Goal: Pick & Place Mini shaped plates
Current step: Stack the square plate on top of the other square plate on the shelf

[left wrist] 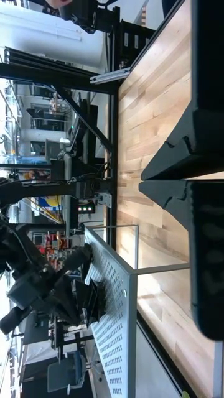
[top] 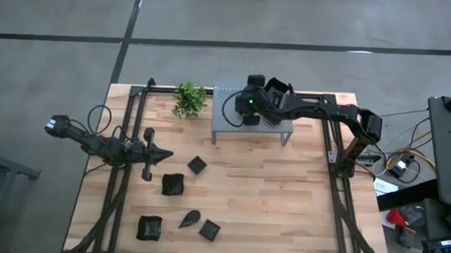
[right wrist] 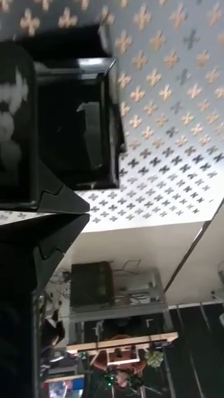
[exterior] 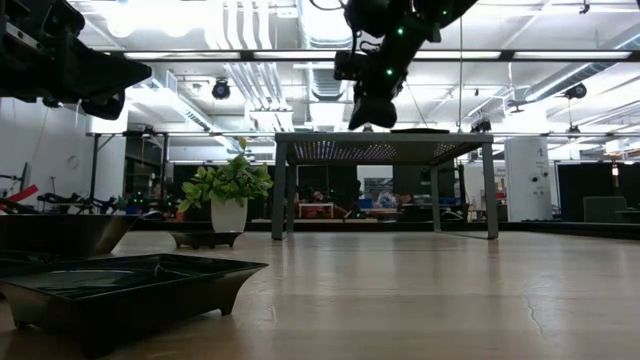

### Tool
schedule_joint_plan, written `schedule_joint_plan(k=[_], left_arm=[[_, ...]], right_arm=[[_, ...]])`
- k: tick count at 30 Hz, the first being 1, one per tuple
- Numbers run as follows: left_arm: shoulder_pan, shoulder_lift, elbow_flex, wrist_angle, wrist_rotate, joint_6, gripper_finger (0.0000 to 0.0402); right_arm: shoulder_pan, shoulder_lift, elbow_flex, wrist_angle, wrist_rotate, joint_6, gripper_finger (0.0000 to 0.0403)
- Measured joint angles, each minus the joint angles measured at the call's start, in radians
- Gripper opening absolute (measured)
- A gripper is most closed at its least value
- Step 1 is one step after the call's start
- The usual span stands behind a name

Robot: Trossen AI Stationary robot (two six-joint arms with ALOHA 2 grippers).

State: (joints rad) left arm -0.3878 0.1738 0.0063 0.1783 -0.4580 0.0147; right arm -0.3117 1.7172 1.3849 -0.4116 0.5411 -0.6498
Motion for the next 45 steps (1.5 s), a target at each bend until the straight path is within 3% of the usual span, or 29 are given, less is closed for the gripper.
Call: schedule_joint_plan(k=[13, 24, 33, 42, 45], left_arm=[[0.0, 0.0, 0.0, 0.0, 0.0, 0.0, 0.0], [0.0, 0.0, 0.0, 0.0, 0.0, 0.0, 0.0], [0.0, 0.0, 0.0, 0.0, 0.0, 0.0, 0.0], [0.0, 0.0, 0.0, 0.0, 0.0, 0.0, 0.0], [0.0, 0.0, 0.0, 0.0, 0.0, 0.0, 0.0]], right_arm=[[-0.012, 0.001, -0.002, -0.048, -0.112, -0.006, 0.0008], [-0.016, 0.001, -0.002, 0.079, -0.042, 0.025, 0.0008], [-0.044, 0.023, -0.003, -0.031, -0.044, 0.043, 0.0008], [-0.035, 0.026, -0.002, 0.005, -0.039, 0.023, 0.0008], [-0.025, 0.026, -0.002, 0.004, 0.006, 0.023, 0.0008]])
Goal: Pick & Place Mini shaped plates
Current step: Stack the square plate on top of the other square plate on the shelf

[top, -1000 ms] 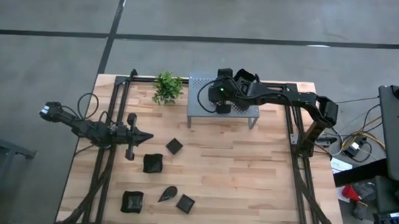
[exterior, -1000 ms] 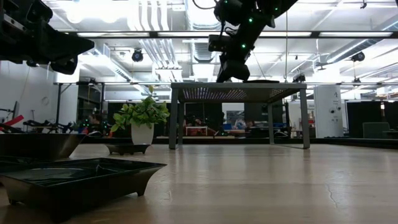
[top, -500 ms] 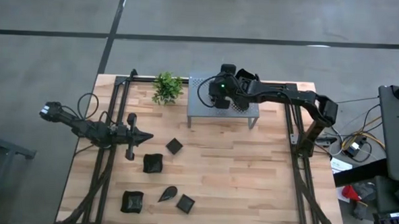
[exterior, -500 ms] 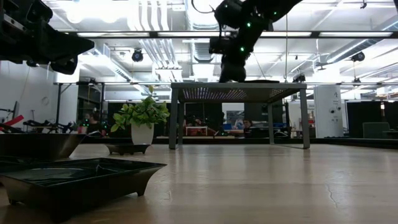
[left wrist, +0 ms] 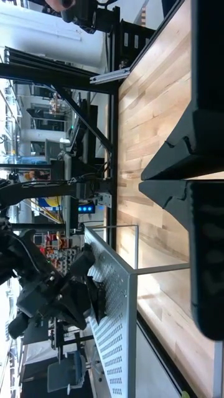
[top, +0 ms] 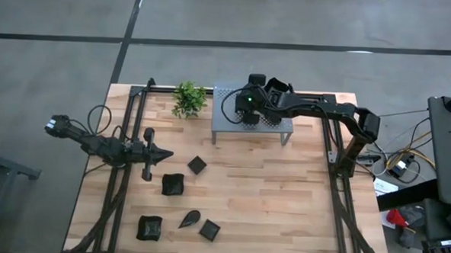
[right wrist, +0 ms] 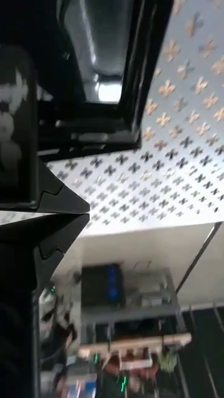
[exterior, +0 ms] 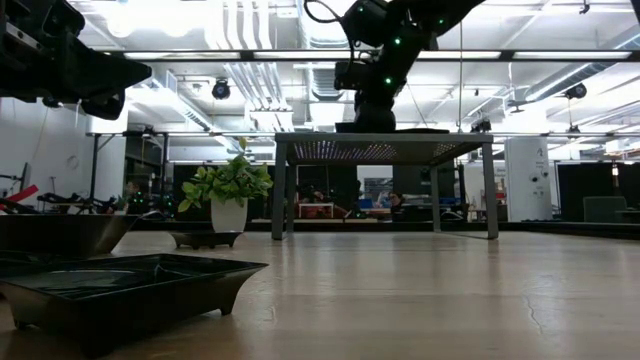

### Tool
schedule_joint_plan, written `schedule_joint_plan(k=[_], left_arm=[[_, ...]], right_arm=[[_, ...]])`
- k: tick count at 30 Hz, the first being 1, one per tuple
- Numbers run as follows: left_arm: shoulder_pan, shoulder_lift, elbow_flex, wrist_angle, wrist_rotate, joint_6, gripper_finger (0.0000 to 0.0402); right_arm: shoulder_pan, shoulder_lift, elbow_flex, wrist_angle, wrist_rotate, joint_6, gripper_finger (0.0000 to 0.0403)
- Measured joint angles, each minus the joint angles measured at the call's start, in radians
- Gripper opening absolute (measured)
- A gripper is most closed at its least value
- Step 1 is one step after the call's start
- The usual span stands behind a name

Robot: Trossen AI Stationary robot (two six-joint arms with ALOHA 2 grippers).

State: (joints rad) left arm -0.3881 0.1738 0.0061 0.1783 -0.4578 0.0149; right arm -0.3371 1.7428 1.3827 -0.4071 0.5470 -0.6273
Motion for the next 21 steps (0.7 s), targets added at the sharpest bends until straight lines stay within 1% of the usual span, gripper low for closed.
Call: schedule_joint_plan(k=[2, 4, 5, 8, 10, 13, 16, 21], left_arm=[[0.0, 0.0, 0.0, 0.0, 0.0, 0.0, 0.0], [0.0, 0.0, 0.0, 0.0, 0.0, 0.0, 0.0], [0.0, 0.0, 0.0, 0.0, 0.0, 0.0, 0.0], [0.0, 0.0, 0.0, 0.0, 0.0, 0.0, 0.0], [0.0, 0.0, 0.0, 0.0, 0.0, 0.0, 0.0], [0.0, 0.0, 0.0, 0.0, 0.0, 0.0, 0.0], [0.0, 0.0, 0.0, 0.0, 0.0, 0.0, 0.0], [0.0, 0.0, 0.0, 0.0, 0.0, 0.0, 0.0]], right_arm=[[0.017, -0.004, 0.0, 0.0, 0.054, -0.027, 0.0008], [0.042, -0.019, 0.0, -0.003, 0.079, -0.034, 0.0008], [0.055, -0.032, 0.0, -0.009, 0.073, -0.022, 0.0008], [0.093, -0.074, 0.0, -0.041, -0.018, 0.066, 0.0008], [0.118, -0.087, 0.0, -0.052, -0.051, 0.131, 0.0008], [0.15, -0.088, -0.002, -0.089, -0.066, 0.174, 0.0008], [0.17, -0.088, -0.002, -0.127, -0.11, 0.186, 0.0008], [0.183, -0.085, -0.002, -0.137, -0.099, 0.202, 0.0008]])
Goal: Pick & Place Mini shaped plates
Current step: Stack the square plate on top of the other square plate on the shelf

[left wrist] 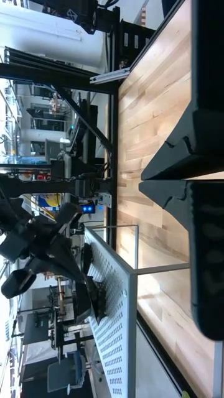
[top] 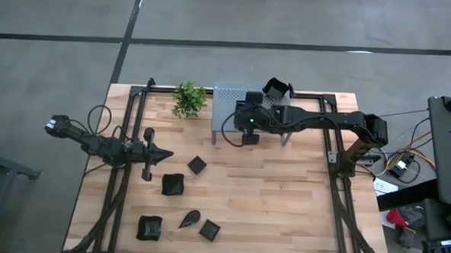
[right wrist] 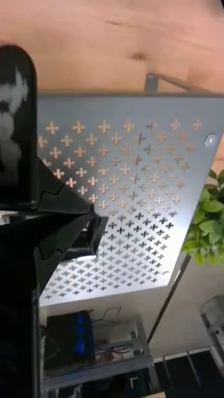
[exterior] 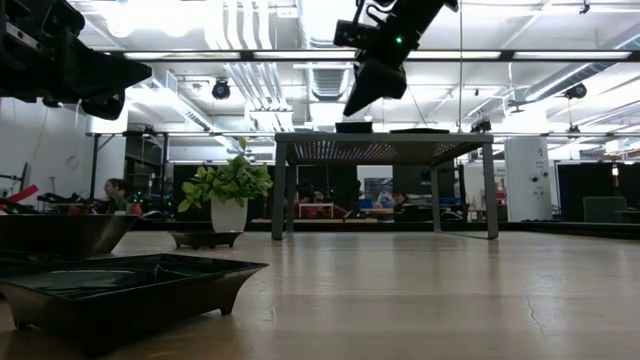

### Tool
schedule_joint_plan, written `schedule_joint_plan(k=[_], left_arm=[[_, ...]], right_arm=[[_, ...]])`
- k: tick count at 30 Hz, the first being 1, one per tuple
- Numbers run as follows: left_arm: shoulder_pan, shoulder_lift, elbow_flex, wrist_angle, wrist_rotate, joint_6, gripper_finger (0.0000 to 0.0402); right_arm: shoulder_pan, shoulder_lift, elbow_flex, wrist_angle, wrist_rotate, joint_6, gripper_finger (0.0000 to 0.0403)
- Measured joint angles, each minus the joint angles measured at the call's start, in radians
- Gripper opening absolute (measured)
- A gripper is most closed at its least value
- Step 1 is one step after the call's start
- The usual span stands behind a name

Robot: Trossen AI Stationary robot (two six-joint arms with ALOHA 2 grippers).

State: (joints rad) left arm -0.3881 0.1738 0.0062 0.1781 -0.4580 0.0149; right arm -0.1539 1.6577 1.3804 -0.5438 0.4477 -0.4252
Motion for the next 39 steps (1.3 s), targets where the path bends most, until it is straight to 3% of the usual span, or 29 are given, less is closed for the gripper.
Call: schedule_joint_plan(k=[31, 39], left_arm=[[0.0, 0.0, 0.0, 0.0, 0.0, 0.0, 0.0], [0.0, 0.0, 0.0, 0.0, 0.0, 0.0, 0.0]], right_arm=[[-0.045, 0.0, -0.003, -0.068, -0.005, 0.013, 0.0008], [-0.045, 0.0, -0.003, -0.067, -0.047, -0.017, 0.0009]])
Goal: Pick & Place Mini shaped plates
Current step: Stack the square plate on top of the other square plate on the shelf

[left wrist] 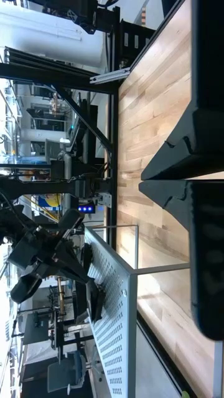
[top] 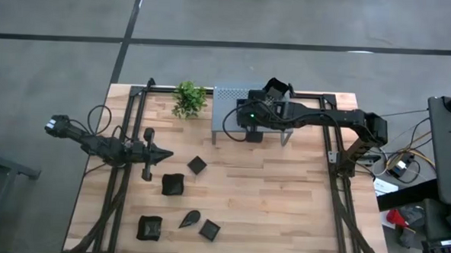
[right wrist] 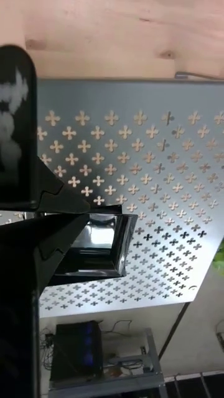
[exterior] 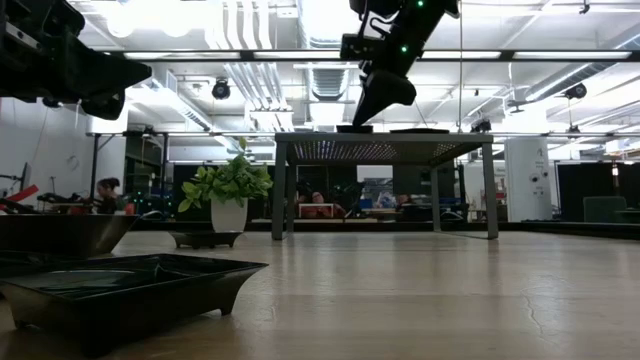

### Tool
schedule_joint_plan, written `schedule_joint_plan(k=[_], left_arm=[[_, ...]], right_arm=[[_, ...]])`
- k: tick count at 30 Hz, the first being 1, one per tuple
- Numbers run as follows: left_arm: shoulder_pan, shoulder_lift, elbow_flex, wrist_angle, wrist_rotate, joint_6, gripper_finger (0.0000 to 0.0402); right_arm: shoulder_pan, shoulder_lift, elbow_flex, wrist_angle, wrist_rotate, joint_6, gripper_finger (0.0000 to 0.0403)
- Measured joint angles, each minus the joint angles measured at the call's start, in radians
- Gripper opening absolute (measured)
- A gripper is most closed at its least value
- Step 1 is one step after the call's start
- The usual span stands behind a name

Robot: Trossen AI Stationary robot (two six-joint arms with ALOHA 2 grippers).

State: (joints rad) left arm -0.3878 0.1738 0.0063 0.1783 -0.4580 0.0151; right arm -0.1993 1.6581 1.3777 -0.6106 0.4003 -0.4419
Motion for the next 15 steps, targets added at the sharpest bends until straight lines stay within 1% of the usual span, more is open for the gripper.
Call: schedule_joint_plan(k=[3, 10, 15], left_arm=[[0.0, 0.0, 0.0, 0.0, 0.0, 0.0, 0.0], [0.0, 0.0, 0.0, 0.0, 0.0, 0.0, 0.0], [0.0, 0.0, 0.0, 0.0, 0.0, 0.0, 0.0]], right_arm=[[0.001, 0.0, 0.0, 0.0, -0.001, 0.006, 0.0017], [0.0, 0.001, 0.003, 0.001, 0.003, 0.015, 0.0057], [0.0, 0.002, 0.003, 0.001, 0.006, 0.012, 0.0077]])
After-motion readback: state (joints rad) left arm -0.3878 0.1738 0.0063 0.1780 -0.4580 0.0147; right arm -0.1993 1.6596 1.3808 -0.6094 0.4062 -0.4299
